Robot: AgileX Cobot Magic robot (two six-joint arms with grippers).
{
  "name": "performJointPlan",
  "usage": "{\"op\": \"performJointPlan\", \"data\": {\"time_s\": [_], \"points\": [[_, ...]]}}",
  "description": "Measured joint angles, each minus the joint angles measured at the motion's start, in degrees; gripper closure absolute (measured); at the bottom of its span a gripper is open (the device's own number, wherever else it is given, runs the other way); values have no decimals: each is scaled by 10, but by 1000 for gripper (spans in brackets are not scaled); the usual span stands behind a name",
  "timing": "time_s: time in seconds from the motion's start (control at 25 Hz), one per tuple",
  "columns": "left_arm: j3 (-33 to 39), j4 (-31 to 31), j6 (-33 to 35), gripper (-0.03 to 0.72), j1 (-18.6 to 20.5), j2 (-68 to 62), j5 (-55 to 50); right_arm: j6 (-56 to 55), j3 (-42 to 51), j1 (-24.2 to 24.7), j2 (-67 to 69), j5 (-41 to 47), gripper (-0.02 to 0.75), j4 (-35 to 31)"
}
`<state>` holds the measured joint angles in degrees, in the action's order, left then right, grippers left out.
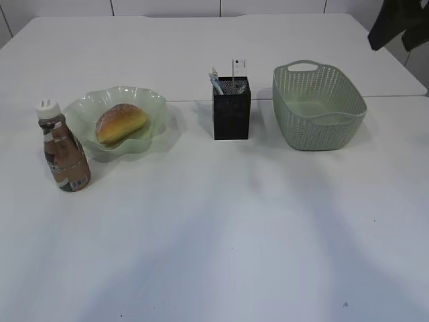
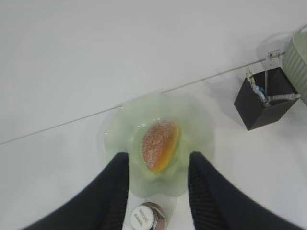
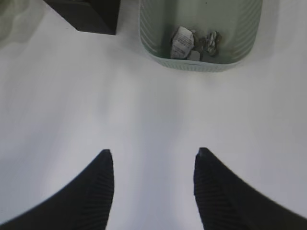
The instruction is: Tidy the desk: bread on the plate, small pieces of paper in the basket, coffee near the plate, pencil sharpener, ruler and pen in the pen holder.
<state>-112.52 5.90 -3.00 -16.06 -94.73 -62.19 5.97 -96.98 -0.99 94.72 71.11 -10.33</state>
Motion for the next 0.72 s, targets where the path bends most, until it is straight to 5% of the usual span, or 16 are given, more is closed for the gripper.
{"op": "performJointPlan", "data": {"time_s": [0.4, 0.72], "points": [[-2, 36, -34, 398, 0, 150, -103, 23, 3, -3, -87, 5, 311, -17], [42, 37, -38, 398, 0, 299, -103, 40, 127, -3, -195, 6, 311, -19]]}}
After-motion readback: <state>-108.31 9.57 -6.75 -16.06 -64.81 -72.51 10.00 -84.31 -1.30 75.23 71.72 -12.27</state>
